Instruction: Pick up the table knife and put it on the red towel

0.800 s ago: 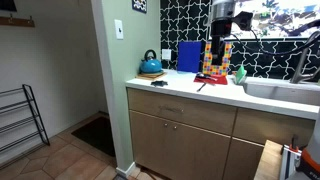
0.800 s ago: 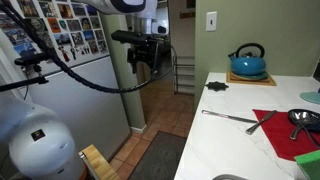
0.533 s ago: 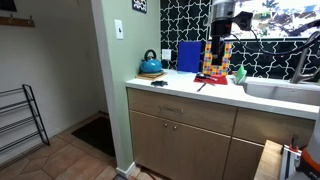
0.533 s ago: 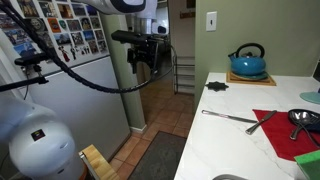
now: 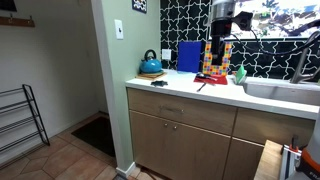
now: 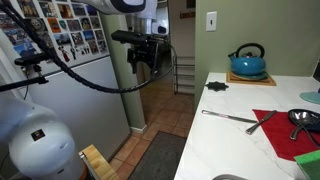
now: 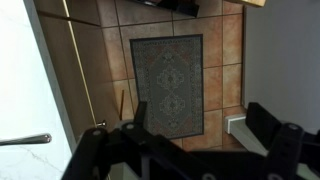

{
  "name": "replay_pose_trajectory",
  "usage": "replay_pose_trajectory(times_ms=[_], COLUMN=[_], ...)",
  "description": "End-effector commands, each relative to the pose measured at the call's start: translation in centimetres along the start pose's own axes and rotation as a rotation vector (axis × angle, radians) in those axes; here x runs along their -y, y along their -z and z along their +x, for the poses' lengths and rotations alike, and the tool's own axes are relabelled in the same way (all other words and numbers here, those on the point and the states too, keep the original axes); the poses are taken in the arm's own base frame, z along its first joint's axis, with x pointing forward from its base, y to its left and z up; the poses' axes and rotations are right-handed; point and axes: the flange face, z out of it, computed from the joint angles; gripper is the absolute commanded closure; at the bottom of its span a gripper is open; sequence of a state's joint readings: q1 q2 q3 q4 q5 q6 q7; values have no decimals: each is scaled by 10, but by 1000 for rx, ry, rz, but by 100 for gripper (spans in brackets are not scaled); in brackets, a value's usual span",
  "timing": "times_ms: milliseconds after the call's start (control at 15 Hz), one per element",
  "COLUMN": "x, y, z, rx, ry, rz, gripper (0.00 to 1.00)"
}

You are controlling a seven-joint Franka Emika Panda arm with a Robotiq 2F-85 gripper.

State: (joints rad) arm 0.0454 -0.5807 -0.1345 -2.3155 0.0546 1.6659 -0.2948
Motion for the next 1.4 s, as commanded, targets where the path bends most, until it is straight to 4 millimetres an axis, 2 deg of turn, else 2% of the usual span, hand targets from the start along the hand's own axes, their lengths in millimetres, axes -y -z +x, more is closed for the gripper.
replay_pose_trajectory(times_ms=[0,533,600,933,1333], x=[0,0,-5,-52,-134], y=[1,1,4,25,41], z=[0,0,0,-11,-33], rx=[1,1,-8,-60,-97], ry=[0,0,25,-46,-151], rz=[0,0,29,45,4], gripper=[0,0,0,0,0])
